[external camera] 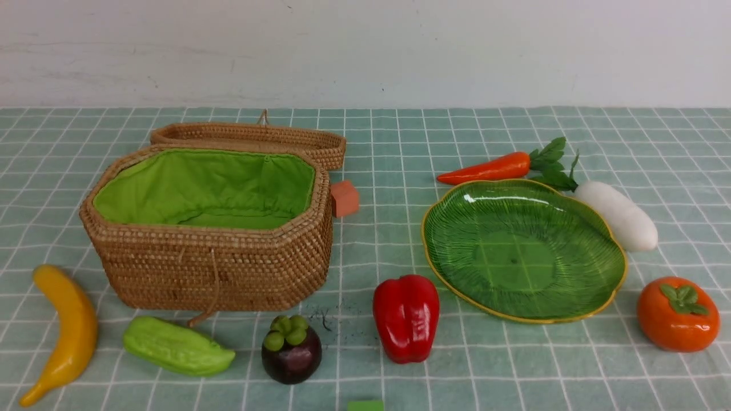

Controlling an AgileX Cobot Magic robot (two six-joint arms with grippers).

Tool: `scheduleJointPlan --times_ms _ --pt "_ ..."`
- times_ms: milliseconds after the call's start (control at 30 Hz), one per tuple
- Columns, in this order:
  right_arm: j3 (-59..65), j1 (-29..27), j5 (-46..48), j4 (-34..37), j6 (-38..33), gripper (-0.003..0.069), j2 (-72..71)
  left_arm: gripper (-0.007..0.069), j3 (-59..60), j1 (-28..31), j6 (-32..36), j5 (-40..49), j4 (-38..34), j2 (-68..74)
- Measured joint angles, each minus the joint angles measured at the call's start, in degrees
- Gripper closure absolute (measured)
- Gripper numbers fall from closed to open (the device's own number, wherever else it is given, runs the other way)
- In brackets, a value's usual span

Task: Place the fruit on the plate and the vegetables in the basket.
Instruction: Use the left arm to grab a banana and put it into the right plate

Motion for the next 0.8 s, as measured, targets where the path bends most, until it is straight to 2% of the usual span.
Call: scheduleJointPlan --times_ms 267,400,533,567,600,733,800 --pt "0.0 0.0 0.0 0.0 0.0 0.0417 0.0 0.0386 0.0 0.0 0.0 -0.3 0.7 0.0" --pt "0.0 0.0 0.0 0.0 0.0 0.0417 0.0 0.0386 0.1 0.0 -2.4 -6.0 0.2 0.0" --pt "0.0 0.0 0.0 0.0 0.0 0.0417 0.0 0.0386 0.1 0.0 -10.9 -13.2 -9.2 0.0" --pt "0.0 0.0 0.0 0.0 0.0 0.0417 0.0 0.0386 0.1 0.0 -11.3 -13.8 -10.2 0.0" --pt "0.0 0.0 0.0 -0.2 0.0 0.0417 0.0 0.0386 0.1 0.0 -14.8 -17.1 -14.6 0.0" --pt "0.0 0.0 0.1 -1.9 0.0 0.0417 0.0 0.0386 0.1 0.0 -19.0 -21.8 -20.0 0.0" --pt "0.0 0.0 0.8 -5.0 0.0 0.0417 0.0 0.0386 0.1 0.0 -21.3 -25.1 -25.5 0.0"
